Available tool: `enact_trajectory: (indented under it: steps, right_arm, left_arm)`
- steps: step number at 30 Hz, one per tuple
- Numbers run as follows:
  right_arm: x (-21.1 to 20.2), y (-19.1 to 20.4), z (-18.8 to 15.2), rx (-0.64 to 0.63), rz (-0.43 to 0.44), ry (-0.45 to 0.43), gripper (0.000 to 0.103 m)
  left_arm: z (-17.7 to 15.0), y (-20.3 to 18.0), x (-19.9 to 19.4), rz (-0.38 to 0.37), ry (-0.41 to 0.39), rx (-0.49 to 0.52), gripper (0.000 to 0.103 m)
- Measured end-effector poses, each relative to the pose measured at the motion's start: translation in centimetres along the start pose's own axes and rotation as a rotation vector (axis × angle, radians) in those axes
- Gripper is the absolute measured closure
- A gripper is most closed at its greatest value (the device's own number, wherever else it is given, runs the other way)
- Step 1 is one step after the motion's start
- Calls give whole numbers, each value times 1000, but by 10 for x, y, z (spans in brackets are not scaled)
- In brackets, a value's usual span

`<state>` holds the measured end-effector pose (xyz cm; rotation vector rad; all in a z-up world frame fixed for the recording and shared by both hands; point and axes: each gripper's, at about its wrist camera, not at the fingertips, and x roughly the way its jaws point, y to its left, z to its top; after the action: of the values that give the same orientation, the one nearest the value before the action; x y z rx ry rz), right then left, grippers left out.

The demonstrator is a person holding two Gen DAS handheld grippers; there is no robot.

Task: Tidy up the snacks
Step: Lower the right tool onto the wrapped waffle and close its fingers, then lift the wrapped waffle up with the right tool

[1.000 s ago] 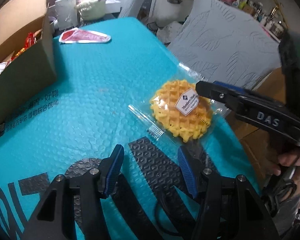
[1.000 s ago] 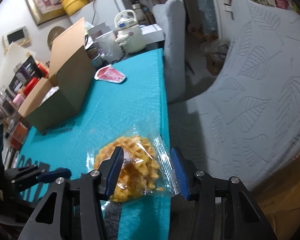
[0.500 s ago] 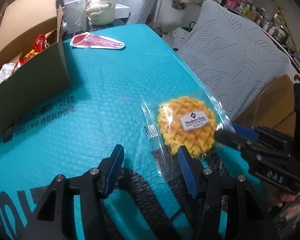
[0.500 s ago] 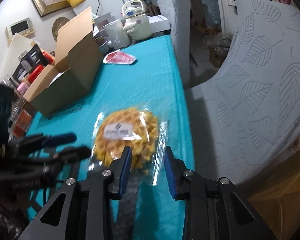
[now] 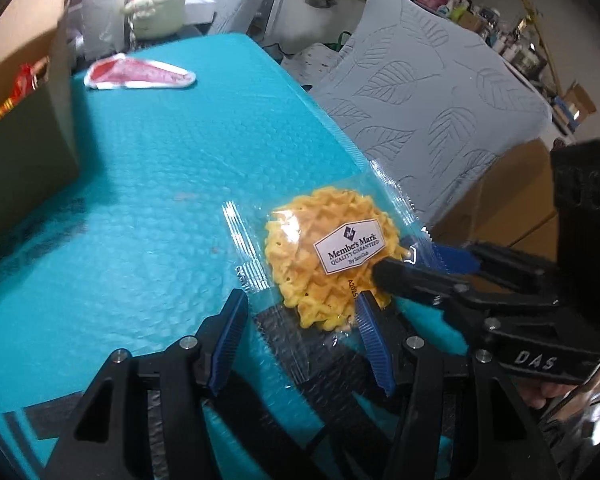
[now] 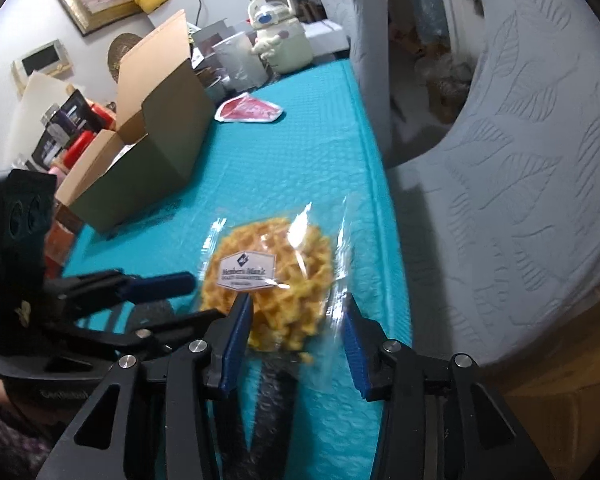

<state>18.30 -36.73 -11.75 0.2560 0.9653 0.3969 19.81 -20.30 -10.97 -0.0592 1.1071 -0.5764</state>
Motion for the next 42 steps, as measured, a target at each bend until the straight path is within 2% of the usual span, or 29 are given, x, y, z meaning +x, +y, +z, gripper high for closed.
enact_trajectory:
  steps: [3,8,13,18,20,23,25,27,30,32,37,42]
  right_arm:
    - [1,-1,0,17,22,-9,64]
    - [-3,6,-2,-11,-15,-17,70]
    - [-4,9,-3,-16,-31,-20,73]
    - [-9,23,-5,-28,-23,-39,81]
    - [-9,27,-6,-26,-16,-43,82]
    - [-7,30,-8,-11,-22,-42,82]
    - [-7,33,-10,-10,-28,-44,82]
    - [-9,35,-11,-9,-40,-48,82]
    - [-10,36,-13,0,-57,-49,82]
    - [-11,35,-14,-3,-68,-45,81]
    - [-10,36,-15,-11,-122,-34,74]
    - [-10,29,-13,-5,-150,-21,62]
  left_arm:
    - [4,4,2,-29,-5,-8,47]
    - [15,-2,7,1,9,64,47]
    - [15,-11,3,49,-14,120,47]
    - [13,-18,-8,83,-47,157,56]
    - [13,-17,-13,71,-49,155,61]
    - [9,-9,-15,68,-42,139,61]
    - [5,-5,-20,92,-49,131,61]
    - [2,-2,-26,152,-59,132,61]
    - [1,8,-30,290,-57,131,61]
    - [0,17,-30,322,-44,125,61]
    - [-4,26,-16,319,37,134,60]
    - [-4,19,-14,283,42,154,49]
